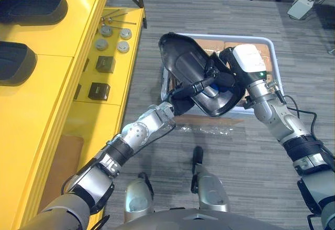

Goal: Walk over and take three plastic housings, then place them on the shelf

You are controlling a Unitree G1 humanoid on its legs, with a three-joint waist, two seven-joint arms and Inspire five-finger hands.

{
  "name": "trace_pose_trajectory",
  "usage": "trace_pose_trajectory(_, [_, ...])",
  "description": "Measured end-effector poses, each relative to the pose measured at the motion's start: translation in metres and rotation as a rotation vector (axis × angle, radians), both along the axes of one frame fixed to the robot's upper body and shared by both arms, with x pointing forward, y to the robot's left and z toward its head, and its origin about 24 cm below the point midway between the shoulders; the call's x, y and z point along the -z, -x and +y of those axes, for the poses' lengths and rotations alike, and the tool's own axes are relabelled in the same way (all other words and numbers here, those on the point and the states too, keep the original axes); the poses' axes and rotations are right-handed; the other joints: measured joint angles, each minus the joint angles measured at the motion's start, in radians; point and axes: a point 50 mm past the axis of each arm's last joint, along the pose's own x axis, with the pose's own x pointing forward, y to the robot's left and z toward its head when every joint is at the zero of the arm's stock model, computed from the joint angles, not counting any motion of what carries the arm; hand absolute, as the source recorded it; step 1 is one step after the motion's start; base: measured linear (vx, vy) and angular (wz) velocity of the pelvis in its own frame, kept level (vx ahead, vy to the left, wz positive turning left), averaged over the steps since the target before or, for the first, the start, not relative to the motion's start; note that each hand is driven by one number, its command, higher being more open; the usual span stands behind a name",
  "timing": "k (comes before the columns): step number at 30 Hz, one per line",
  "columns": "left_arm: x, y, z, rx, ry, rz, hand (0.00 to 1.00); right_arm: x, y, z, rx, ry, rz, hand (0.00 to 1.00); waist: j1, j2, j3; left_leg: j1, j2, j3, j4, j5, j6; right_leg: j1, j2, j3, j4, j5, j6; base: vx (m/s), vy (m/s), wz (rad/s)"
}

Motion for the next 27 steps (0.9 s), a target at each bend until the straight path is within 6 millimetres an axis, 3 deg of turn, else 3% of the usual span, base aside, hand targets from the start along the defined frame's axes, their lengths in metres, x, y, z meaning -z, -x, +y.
trace_pose_trajectory(5, [0.005, 0.000, -0.001, -0.078, -0.124, -0.020, 0.00, 0.001, -0.001, 0.007, -0.010, -0.042, -0.009, 0.00, 0.002, -0.016, -0.012, 0.006, -0.003, 0.002, -0.018, 0.010, -0.002, 0.005, 0.002, -0.002, -0.017, 0.007, -0.004, 0.00, 0.000, 0.00])
trace_pose_trajectory(10, [-0.002, -0.003, -0.004, -0.157, -0.095, -0.069, 0.00, -0.008, 0.002, 0.013, -0.022, -0.105, -0.070, 0.00, 0.009, -0.017, -0.013, 0.026, -0.004, -0.003, -0.022, 0.011, -0.002, 0.028, 0.002, -0.004, -0.018, 0.006, -0.004, 0.00, 0.007, 0.02])
trace_pose_trajectory(15, [-0.003, 0.006, 0.000, -0.161, -0.113, -0.170, 0.00, -0.002, 0.023, 0.013, -0.019, -0.209, -0.103, 0.00, 0.020, -0.038, -0.045, 0.042, -0.006, 0.002, -0.039, 0.011, -0.004, 0.035, 0.002, -0.004, -0.019, 0.002, -0.007, 0.00, 0.002, -0.01])
trace_pose_trajectory(16, [-0.001, 0.011, 0.000, -0.156, -0.102, -0.171, 0.00, 0.000, 0.031, 0.012, -0.019, -0.222, -0.111, 1.00, 0.022, -0.043, -0.056, 0.049, -0.008, 0.008, -0.048, 0.013, -0.004, 0.035, 0.001, -0.003, -0.019, 0.001, -0.007, 0.03, 0.021, -0.08])
trace_pose_trajectory(21, [0.006, 0.026, 0.018, -0.225, -0.036, -0.148, 0.00, 0.016, 0.058, 0.023, -0.060, -0.348, -0.123, 1.00, 0.015, -0.047, -0.116, 0.085, -0.012, 0.036, -0.093, 0.024, -0.009, 0.037, 0.002, 0.003, -0.019, -0.001, -0.006, 0.04, 0.018, -0.12])
trace_pose_trajectory(25, [-0.021, 0.013, 0.055, -0.441, 0.045, -0.256, 0.00, 0.030, 0.074, 0.026, -0.092, -0.403, -0.079, 1.00, 0.017, -0.047, -0.136, 0.109, -0.013, 0.039, -0.114, 0.035, -0.013, 0.049, 0.003, -0.001, -0.020, -0.004, -0.006, 0.00, 0.002, -0.01])
trace_pose_trajectory(27, [-0.040, 0.008, 0.086, -0.669, 0.034, -0.361, 0.00, 0.035, 0.087, 0.030, -0.103, -0.480, -0.061, 1.00, 0.016, -0.043, -0.161, 0.120, -0.014, 0.039, -0.133, 0.046, -0.015, 0.053, 0.004, -0.007, -0.020, -0.010, -0.006, -0.01, -0.008, 0.02])
